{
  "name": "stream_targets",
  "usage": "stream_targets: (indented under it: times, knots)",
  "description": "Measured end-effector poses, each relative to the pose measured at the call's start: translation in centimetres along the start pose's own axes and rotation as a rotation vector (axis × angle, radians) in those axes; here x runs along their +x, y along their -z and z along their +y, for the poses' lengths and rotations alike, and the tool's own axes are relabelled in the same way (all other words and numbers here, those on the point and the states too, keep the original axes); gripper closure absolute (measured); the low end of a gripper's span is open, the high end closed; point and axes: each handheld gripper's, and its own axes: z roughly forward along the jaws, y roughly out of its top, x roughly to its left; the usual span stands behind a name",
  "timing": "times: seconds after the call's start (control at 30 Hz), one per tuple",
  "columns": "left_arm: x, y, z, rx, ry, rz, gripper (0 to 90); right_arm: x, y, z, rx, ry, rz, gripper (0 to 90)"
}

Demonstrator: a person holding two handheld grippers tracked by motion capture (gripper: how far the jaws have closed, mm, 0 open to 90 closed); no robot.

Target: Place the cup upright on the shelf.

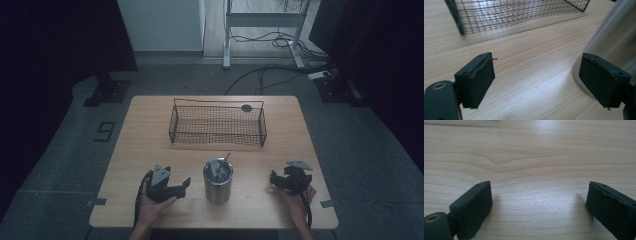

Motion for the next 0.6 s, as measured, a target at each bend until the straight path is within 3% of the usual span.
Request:
stream_targets:
  times: [0.4, 0.6]
  knots:
    - [-1.9, 1.5, 1.0, -0.047, -0.033, -0.037, 8.5, 0.0, 0.0, 0.0, 0.0, -0.004, -0.002, 6.5]
    - [-2.7, 1.9, 1.4, -0.049, -0.055, -0.085, 5.7, 0.0, 0.0, 0.0, 0.0, -0.005, -0.003, 6.7]
